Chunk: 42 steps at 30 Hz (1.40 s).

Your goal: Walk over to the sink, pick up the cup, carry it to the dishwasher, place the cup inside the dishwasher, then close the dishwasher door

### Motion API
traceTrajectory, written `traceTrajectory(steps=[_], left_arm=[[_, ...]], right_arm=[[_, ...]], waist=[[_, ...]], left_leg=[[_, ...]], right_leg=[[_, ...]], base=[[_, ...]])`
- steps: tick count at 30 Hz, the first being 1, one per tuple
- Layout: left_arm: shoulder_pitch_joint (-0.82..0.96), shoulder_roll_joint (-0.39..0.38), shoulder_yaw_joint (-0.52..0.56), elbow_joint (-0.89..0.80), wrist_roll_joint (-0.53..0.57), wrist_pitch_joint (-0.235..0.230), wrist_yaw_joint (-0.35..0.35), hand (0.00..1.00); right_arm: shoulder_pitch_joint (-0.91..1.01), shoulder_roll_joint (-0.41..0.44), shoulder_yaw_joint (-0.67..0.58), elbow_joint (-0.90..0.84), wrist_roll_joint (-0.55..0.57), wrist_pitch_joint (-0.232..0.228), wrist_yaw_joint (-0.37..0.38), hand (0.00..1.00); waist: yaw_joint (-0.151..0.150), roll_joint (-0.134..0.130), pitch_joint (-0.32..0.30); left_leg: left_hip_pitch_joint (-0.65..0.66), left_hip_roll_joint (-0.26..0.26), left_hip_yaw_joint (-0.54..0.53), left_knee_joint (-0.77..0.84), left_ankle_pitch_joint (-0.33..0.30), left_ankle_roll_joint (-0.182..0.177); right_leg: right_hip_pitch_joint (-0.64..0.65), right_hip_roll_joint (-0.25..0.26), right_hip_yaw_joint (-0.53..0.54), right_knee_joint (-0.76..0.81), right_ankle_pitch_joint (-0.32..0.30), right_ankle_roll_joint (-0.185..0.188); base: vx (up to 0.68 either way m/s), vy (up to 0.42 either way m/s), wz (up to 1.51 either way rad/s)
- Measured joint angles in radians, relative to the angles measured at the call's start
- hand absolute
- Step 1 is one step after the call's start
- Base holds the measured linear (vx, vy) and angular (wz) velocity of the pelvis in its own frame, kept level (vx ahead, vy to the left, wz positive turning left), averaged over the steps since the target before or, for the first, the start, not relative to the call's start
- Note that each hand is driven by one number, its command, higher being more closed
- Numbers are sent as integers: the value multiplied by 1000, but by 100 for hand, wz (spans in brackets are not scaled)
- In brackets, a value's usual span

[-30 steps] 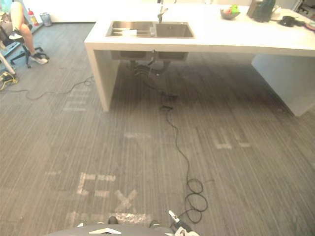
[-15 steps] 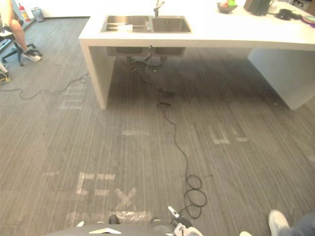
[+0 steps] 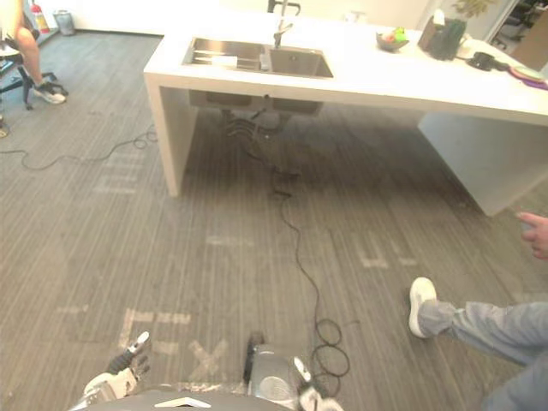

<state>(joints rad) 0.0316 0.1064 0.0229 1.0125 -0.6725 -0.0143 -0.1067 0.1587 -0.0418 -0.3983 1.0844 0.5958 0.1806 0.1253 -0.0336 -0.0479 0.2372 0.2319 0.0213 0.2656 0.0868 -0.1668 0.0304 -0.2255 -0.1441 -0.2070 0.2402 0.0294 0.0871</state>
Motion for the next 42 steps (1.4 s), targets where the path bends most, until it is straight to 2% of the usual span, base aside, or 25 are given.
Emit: traceTrajectory(steps=[5,6,7,8,11,13,14,15,17,19,21,23,24,25,26,27,29,31,33,35,36,37,39,41,42], left_arm=[[-29,-103,-11,-102,-2,-1,24,0],[-49,-125,-25,-102,-2,22,45,0],[-65,-147,-28,-110,-3,49,62,0],[-61,-154,-28,-120,-5,58,67,0],[-63,-163,-26,-138,-35,87,87,0],[-36,-162,-27,-136,-41,77,67,0],[-22,-162,-28,-137,-41,66,53,0],[-5,-161,-29,-137,-40,51,49,0],[4,-147,-32,-158,-33,29,51,0],[25,-123,-80,-326,-32,-23,50,0],[31,-106,-105,-490,-31,-58,60,0],[31,-106,-105,-616,-31,-84,71,0],[37,-105,-104,-702,-31,-98,82,0],[63,-104,-98,-796,-30,-120,96,0],[61,-86,-87,-823,-29,-128,105,0],[8,-61,-54,-844,-24,-128,132,0],[-28,-54,7,-915,-11,-151,168,0],[-13,-50,40,-1047,39,-176,223,0],[-13,-50,68,-1142,118,-211,294,0],[-13,-49,128,-1201,184,-228,361,0],[-12,-46,182,-1247,208,-231,388,0],[-12,-43,207,-1266,223,-232,405,0],[-9,-35,246,-1325,272,-235,463,0],[-10,-17,234,-1421,295,-275,471,0],[-10,-12,232,-1429,295,-281,469,0]], right_arm=[[137,87,19,31,-12,29,-2,0],[137,90,33,27,-4,27,23,0],[148,69,41,13,-5,12,50,0],[149,67,41,9,-6,6,48,0],[137,27,28,-28,-17,-40,54,0],[130,3,26,-50,-17,-94,81,0],[91,-28,45,-48,-16,-122,82,0],[42,-69,74,-48,-10,-140,80,0],[-44,-87,82,-47,40,-148,67,0],[-138,-84,90,-82,96,-144,55,0],[-154,-81,141,-165,103,-126,36,0],[-156,-86,163,-196,103,-114,24,0],[-148,-95,160,-203,103,-106,15,0],[-121,-99,155,-203,103,-96,6,0],[-125,-78,136,-187,103,-90,1,0],[-130,-51,107,-171,103,-68,4,0],[-140,-38,66,-154,103,-36,4,0],[-103,-41,28,-121,102,-15,16,0],[-83,-52,-55,-44,70,1,42,0],[-55,-56,-110,5,14,-2,45,0],[-36,-56,-162,15,-5,-12,47,0],[-23,-55,-193,27,-9,-10,48,0],[-10,-48,-229,-1,-3,-34,47,0],[-3,-55,-198,-43,7,-42,51,0],[-1,-52,-193,-46,8,-42,52,0]], waist=[[-18,-7,-4],[-30,11,-13],[-41,46,-29],[-43,57,-36],[-37,59,-52],[-37,74,-64],[-28,87,-72],[-28,104,-70],[-18,103,-43],[31,102,-33],[50,89,-24],[65,85,-22],[78,102,-27],[99,161,-42],[99,151,-45],[83,92,-39],[97,65,-21],[131,73,-29],[144,78,-63],[136,65,-104],[118,70,-109],[110,69,-108],[106,68,-107],[86,83,-100],[82,85,-99]], left_leg=[[31,53,-18,98,-142,-99],[34,86,-19,105,-169,-112],[33,127,-21,90,-186,-105],[32,134,-23,85,-181,-97],[-40,153,-90,288,-65,-126],[-154,183,-159,565,51,-184],[-262,214,-160,812,75,-201],[-373,234,-155,1018,47,-161],[-487,199,-158,1128,-1,-123],[-602,129,-97,990,-32,-94],[-638,81,12,749,-20,-56],[-637,18,68,494,66,-25],[-590,-16,72,236,243,-8],[-531,18,70,50,492,57],[-507,5,83,53,413,137],[-529,-43,88,73,378,152],[-535,-58,98,120,314,134],[-535,-32,94,225,203,112],[-535,-42,90,239,163,102],[-514,-87,81,183,155,105],[-473,-120,61,147,146,119],[-449,-131,54,130,140,122],[-347,-159,44,80,121,113],[-227,-138,7,66,77,108],[-225,-132,7,65,71,109]], right_leg=[[12,8,-1,-28,23,-66],[-21,21,-19,39,56,-87],[-64,49,-41,123,-22,-98],[-83,55,-54,157,-59,-103],[-75,37,-79,265,-205,-120],[-5,41,-94,258,-270,-116],[36,55,-96,248,-307,-129],[98,77,-101,224,-329,-151],[212,81,-109,184,-352,-154],[349,73,-105,86,-350,-136],[445,50,-106,22,-349,-110],[494,27,-103,20,-371,-71],[531,35,-87,32,-395,-32],[572,83,-49,59,-439,-4],[586,79,-43,77,-475,-7],[578,56,-27,78,-500,-49],[584,35,-13,71,-461,-38],[608,29,31,78,-368,-47],[561,22,68,169,-303,-69],[447,-13,107,359,-205,2],[375,-27,142,514,-77,137],[329,-46,166,618,-33,174],[169,-143,124,888,-87,128],[48,-193,15,852,-210,15],[41,-190,7,822,-217,12]], base=[[464,-237,7],[579,-287,2],[591,-246,6],[605,-209,12],[621,-255,26],[521,-146,31],[561,-107,14],[569,-95,9],[518,-52,1],[338,15,-28],[-67,127,-18],[-108,163,-16],[-47,175,-53],[53,261,-54],[74,292,1],[216,278,33],[282,137,9],[295,113,-26],[270,158,-6],[257,209,27],[167,190,34],[149,200,28],[18,124,9],[-189,50,25],[-146,18,35]])
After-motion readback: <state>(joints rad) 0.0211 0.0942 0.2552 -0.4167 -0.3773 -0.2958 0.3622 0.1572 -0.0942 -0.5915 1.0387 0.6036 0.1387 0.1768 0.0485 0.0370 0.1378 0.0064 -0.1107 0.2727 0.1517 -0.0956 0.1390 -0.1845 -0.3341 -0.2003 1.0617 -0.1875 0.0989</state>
